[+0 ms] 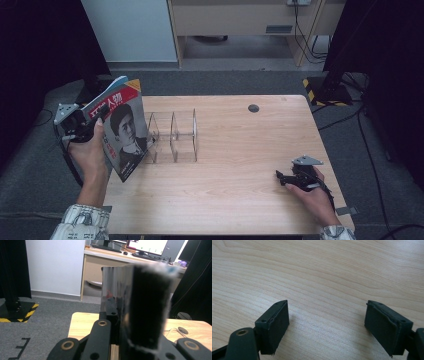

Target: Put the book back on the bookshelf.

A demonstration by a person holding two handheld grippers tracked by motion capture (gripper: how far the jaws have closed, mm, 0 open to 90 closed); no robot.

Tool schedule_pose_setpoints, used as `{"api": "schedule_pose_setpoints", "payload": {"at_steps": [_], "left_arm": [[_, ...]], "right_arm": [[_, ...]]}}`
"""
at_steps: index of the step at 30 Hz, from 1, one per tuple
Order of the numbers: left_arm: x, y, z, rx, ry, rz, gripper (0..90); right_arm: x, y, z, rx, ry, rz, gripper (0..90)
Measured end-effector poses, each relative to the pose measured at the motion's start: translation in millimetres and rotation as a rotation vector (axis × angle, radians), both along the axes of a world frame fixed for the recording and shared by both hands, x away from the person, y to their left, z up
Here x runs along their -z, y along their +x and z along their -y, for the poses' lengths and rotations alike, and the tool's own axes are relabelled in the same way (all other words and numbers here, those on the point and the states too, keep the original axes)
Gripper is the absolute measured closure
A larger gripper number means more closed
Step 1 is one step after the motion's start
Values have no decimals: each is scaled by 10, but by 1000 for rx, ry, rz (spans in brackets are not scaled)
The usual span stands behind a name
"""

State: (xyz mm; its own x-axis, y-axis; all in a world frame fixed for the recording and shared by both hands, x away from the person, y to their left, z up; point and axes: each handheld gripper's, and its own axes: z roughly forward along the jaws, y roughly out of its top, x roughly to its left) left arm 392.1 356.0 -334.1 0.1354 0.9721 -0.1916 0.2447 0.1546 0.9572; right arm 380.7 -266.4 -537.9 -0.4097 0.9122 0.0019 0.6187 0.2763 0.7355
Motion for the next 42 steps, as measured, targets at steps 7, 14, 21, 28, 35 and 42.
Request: {"api": "schedule_pose_setpoints", "payload": {"at_steps": [7, 14, 21, 28, 35, 42], "left_arm": [[63, 11, 24, 7, -9, 1, 863], [96, -10, 12, 5, -18, 10, 863], [98, -24, 0, 6, -19, 18, 864], [98, -25, -5, 13, -30, 28, 864], [85, -36, 8, 12, -25, 41, 863], [50, -67, 6, 18, -32, 56, 863]], "right_arm": [[0, 0, 0, -1, 0, 0, 199], [0, -2, -1, 0, 0, 0, 199], [0, -2, 0, -1, 0, 0, 198], [-1, -3, 0, -4, 1, -2, 197], [-1, -7, -1, -5, 1, -2, 197], [-1, -8, -1, -6, 2, -2, 196]]}}
